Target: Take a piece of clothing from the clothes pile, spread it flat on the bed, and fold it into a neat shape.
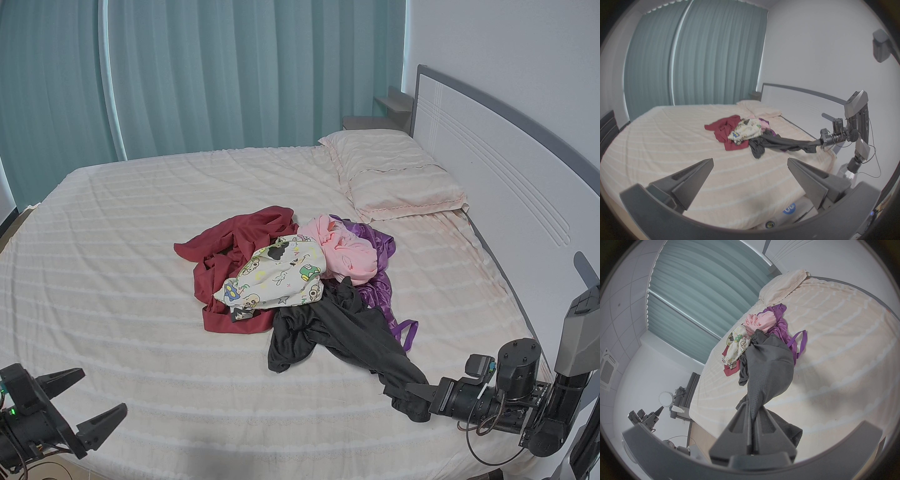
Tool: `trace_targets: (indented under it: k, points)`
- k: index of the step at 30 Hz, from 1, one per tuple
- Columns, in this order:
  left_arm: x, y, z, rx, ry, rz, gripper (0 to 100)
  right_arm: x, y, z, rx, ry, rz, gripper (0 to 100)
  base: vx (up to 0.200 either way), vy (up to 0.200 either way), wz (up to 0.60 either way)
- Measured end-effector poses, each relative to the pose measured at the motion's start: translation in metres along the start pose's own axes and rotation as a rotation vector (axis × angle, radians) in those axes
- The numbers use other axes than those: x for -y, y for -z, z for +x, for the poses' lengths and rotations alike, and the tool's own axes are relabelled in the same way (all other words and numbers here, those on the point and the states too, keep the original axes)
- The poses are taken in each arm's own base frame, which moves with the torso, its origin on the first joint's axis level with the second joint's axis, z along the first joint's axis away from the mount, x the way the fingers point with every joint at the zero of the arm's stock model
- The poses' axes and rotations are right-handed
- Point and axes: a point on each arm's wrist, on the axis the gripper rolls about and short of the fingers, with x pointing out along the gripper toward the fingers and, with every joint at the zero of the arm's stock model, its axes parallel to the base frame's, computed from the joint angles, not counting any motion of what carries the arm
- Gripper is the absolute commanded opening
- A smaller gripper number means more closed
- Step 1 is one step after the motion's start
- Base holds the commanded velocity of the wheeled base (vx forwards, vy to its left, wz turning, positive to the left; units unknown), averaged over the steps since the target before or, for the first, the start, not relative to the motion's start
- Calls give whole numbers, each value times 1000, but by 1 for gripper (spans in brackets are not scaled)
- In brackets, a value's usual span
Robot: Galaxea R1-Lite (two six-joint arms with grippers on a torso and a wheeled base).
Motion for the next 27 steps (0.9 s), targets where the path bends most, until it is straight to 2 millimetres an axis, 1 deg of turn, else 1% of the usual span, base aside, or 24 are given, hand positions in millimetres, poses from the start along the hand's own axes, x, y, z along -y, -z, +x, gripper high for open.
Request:
trace_targets:
  k: [6, 11, 14, 19, 27]
  points:
    - [-2, -6, 36, -132, 91, -41, 100, 1, 0, 0, 5, 7, 0, 0, 0, 0, 0]
    - [-1, -15, 76, -173, 132, -117, 100, 1, -1, 0, 7, 12, 1, 0, 0, 0, 0]
    - [4, -16, 102, -191, 148, -191, 100, 2, -1, 0, 7, 16, 2, 0, 0, 0, 0]
    - [13, -8, 143, -273, 128, -262, 100, 2, 0, 1, 5, 19, 2, 0, 0, 0, 0]
    - [28, 8, 212, -359, -4, -336, 100, 3, 1, 1, 1, 24, 2, 0, 0, 0, 0]
